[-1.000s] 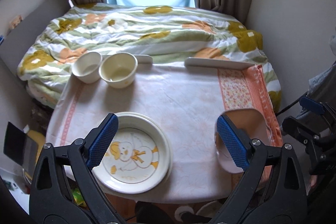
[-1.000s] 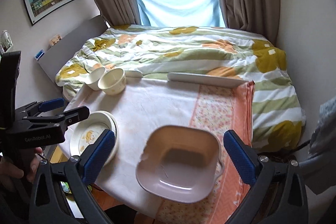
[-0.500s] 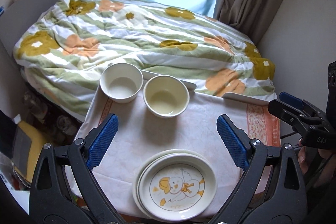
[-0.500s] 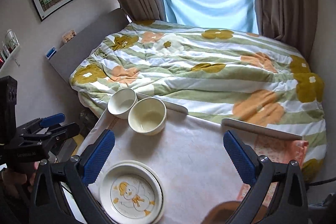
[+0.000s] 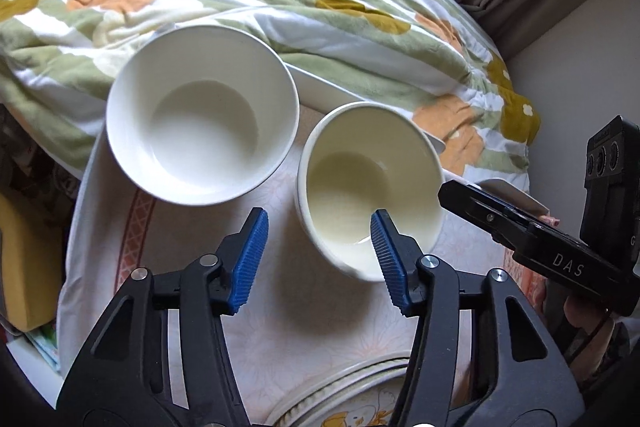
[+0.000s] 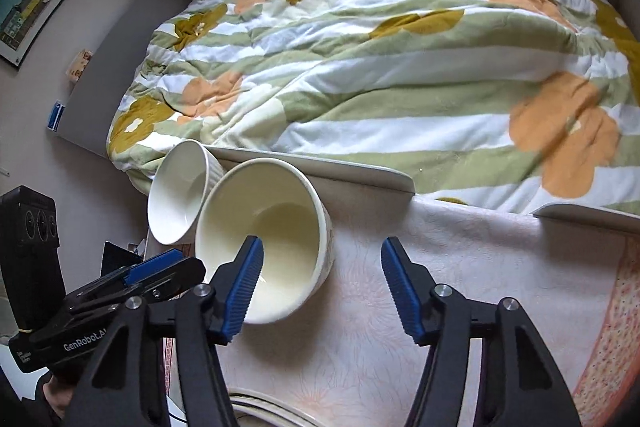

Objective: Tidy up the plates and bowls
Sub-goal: 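Close both grippers on the rim of the cream bowl, then carry the cream bowl over the pink basin and lower it in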

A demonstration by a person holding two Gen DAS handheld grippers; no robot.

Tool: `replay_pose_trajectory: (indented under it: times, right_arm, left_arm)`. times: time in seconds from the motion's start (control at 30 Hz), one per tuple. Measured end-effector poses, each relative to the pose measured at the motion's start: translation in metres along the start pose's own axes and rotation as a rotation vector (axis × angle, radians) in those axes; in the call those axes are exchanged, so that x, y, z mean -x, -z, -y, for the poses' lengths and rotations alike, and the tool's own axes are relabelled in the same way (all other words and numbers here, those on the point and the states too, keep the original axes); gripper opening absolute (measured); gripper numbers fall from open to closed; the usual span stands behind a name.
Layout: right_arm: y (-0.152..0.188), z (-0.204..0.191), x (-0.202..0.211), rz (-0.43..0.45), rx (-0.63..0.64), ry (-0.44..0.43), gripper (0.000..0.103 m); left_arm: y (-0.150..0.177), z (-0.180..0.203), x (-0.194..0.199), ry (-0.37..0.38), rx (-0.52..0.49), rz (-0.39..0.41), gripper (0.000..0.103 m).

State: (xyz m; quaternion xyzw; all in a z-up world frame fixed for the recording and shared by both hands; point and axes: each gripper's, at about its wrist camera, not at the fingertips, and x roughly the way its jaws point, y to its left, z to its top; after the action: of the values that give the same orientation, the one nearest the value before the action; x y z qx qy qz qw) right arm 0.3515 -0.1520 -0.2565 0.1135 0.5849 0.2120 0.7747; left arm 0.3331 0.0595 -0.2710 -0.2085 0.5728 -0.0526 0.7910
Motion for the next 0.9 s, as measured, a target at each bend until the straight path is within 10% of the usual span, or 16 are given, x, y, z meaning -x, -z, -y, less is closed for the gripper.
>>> replay_pose_trajectory:
  times: [0.23, 0.3, 0.9]
  right_arm:
    - [-0.003, 0.006, -0.024, -0.046, -0.036, -0.024, 0.033]
    - [-0.004, 0.004, -0.030, -0.058, -0.036, -0.033, 0.028]
    - [0.000, 0.007, -0.025, -0.039, -0.076, -0.060, 0.013]
  left_arm:
    - [-0.007, -0.009, -0.024, 0.029, 0.012, -0.038, 0.034]
    - [-0.008, -0.010, -0.026, 0.024, 0.007, -0.034, 0.015]
    - [-0.011, 0.010, -0.007, -0.021, -0.057, 0.003, 0.014]
